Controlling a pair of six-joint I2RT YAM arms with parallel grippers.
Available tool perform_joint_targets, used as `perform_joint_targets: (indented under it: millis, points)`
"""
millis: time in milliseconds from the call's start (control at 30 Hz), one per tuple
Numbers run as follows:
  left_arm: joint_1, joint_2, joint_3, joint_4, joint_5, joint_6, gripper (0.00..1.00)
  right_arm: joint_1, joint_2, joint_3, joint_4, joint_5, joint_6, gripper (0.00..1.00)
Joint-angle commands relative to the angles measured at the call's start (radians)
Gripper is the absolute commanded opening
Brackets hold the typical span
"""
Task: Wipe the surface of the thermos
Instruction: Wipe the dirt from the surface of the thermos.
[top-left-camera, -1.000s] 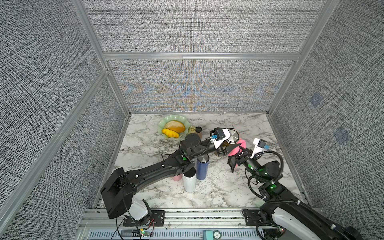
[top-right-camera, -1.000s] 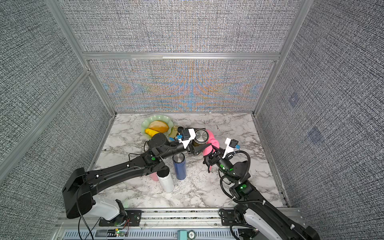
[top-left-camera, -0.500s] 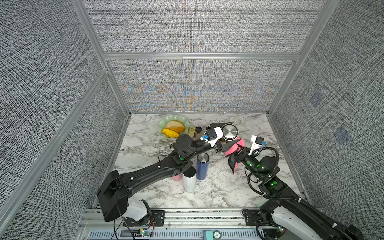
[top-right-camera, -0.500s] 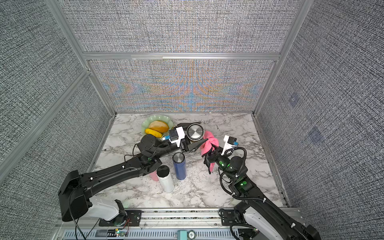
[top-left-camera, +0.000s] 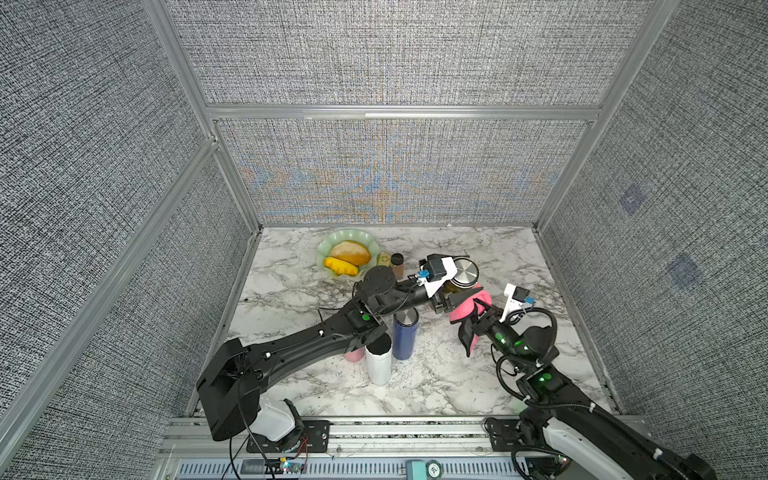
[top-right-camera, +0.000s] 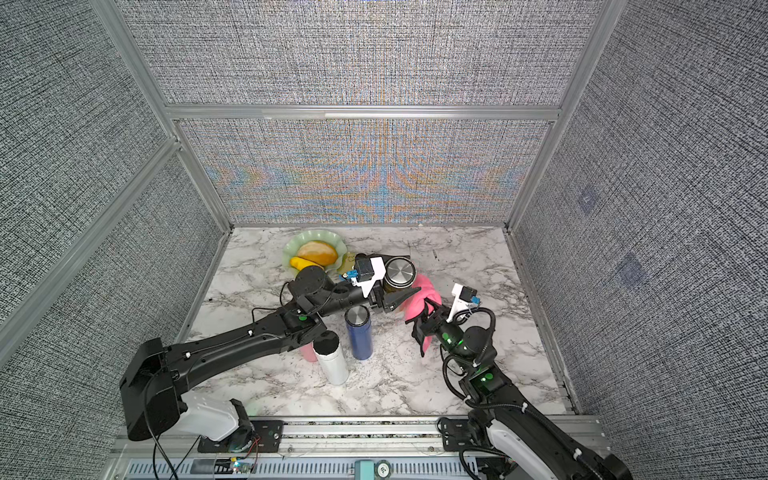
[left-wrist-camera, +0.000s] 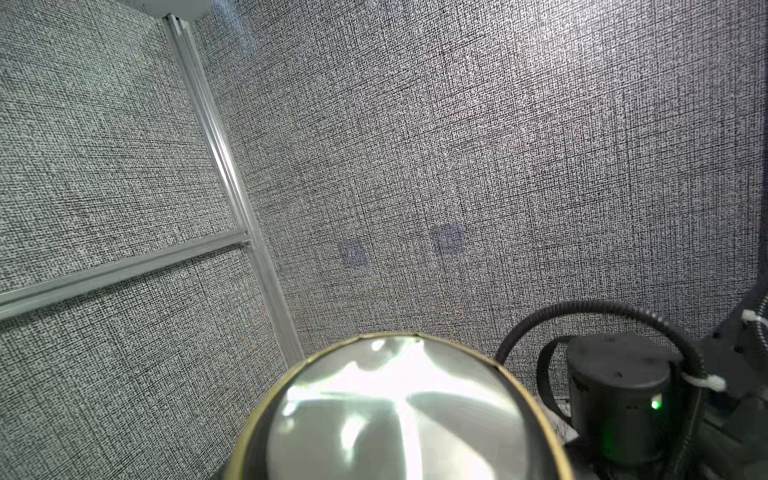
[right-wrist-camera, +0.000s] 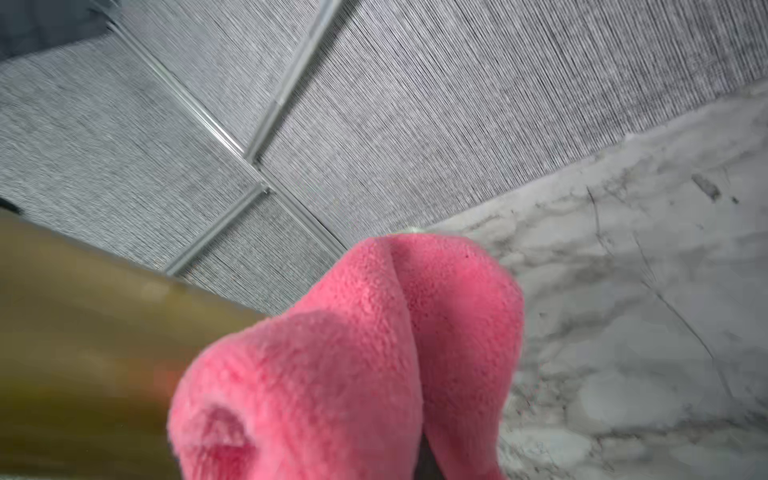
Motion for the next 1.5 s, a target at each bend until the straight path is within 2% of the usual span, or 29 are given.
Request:
perform_joint_targets:
  millis: [0,100,300,400,500,600,700,767,833,967,1100,1167,1233,1467]
  points:
    - [0.000,-0.011,-0.011,0.056,0.003,0.032,0.00,-0.001,-0.051,0.089,-0.089,-0.020,-0.049,0.00]
    - [0.000,0.007,-0.007,0.063,0.016,0.034,0.00,0.004,-0.064,0.149,-0.126,-0.075,-0.065,0.00]
    - [0.000,0.062,0.006,0.100,0.051,0.032,0.00,0.045,0.074,0.066,0.098,-0.166,-0.027,0.00]
    - [0.000,0.082,0.010,0.129,0.069,0.033,0.00,0.045,0.127,-0.022,0.133,-0.101,0.000,0.00]
    - [0.002,0.094,0.023,0.124,0.083,0.044,0.00,0.035,0.132,-0.115,0.263,-0.060,0.037,0.00]
    - [0.004,0.098,0.030,0.125,0.101,0.063,0.00,0.035,0.047,-0.048,0.142,-0.075,0.009,0.00]
    - [0.011,0.096,0.035,0.121,0.174,0.076,0.00,0.039,-0.049,0.055,-0.018,-0.068,-0.021,0.00]
    - [0.015,0.089,0.032,0.120,0.191,0.081,0.00,0.039,-0.074,0.095,-0.059,-0.065,-0.031,0.00]
    - [0.024,0.083,0.027,0.126,0.193,0.072,0.00,0.039,-0.074,0.104,-0.056,-0.068,-0.028,0.00]
    - [0.038,0.073,0.028,0.089,0.274,0.090,0.00,0.040,0.012,0.053,0.015,-0.075,-0.011,0.00]
    - [0.039,0.055,0.010,0.079,0.299,0.114,0.00,0.036,0.135,-0.065,0.227,-0.065,0.033,0.00]
    - [0.038,0.049,0.003,0.081,0.308,0.123,0.00,0.033,0.158,-0.064,0.243,-0.073,0.040,0.00]
    - [0.040,0.047,0.003,0.081,0.311,0.127,0.00,0.030,0.142,-0.037,0.230,-0.086,0.037,0.00]
    - [0.040,0.041,0.003,0.075,0.318,0.154,0.00,0.034,-0.040,0.150,-0.030,-0.132,-0.031,0.00]
